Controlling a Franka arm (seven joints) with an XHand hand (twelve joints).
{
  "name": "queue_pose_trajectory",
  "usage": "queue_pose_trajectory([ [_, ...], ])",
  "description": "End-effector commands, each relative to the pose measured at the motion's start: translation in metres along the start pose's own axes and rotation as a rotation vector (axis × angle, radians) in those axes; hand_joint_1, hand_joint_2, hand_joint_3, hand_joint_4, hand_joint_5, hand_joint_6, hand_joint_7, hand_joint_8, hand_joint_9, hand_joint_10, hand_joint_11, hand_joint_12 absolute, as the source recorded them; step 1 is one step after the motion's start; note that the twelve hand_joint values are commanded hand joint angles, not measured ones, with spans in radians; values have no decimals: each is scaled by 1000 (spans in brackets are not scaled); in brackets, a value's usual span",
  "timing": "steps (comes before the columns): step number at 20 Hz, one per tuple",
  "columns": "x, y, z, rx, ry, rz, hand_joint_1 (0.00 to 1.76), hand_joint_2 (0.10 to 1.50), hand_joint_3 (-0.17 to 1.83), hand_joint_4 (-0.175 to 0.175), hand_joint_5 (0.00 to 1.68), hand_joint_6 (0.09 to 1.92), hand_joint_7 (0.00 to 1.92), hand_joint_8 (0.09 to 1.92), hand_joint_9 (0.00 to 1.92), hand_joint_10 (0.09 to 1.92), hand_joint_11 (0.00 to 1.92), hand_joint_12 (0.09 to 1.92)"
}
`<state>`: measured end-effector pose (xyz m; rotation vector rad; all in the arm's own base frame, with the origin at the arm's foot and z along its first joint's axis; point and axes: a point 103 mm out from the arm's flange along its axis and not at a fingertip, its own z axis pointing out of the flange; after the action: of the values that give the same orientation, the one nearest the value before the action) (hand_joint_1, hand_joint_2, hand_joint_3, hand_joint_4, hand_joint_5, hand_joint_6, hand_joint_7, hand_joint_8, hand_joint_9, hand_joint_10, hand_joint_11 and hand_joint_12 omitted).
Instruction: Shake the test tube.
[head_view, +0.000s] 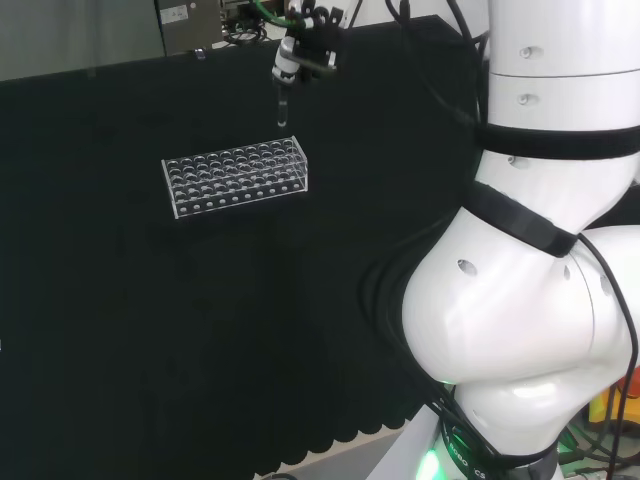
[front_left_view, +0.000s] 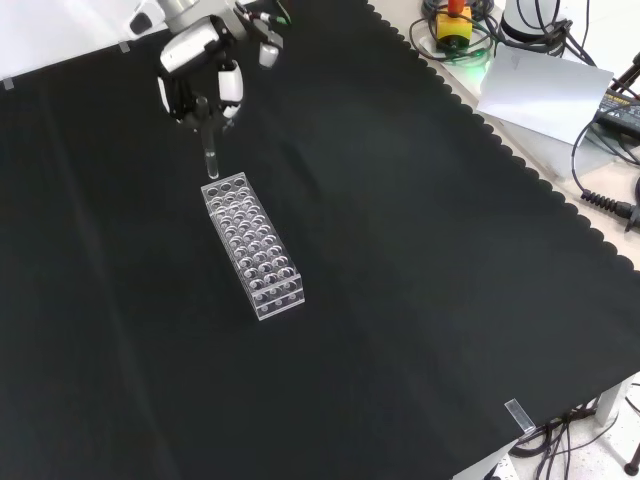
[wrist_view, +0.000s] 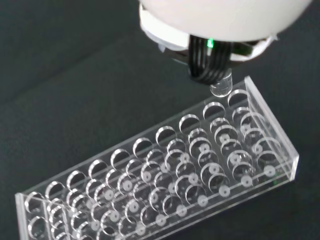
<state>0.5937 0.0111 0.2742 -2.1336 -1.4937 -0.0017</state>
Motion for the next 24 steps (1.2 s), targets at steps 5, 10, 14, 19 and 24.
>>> queue_pose_trajectory([
  [5,1,-23,-43,-52,13,-15,1433,561,784,-175,1266,687,1349,816,1300,549,1007,1134],
  [10,20,-30,-40,-46,11,-43,1433,561,784,-175,1267,684,1350,813,1302,545,1001,1140],
  [14,56,-36,-28,-21,4,-103,1433,561,783,-175,1268,682,1352,811,1303,542,998,1145],
  [19,108,-48,-13,13,7,-196,1433,561,783,-175,1269,680,1352,809,1304,539,996,1148],
  [24,139,-64,1,46,14,-270,1433,561,782,-175,1270,679,1353,808,1305,537,995,1150],
])
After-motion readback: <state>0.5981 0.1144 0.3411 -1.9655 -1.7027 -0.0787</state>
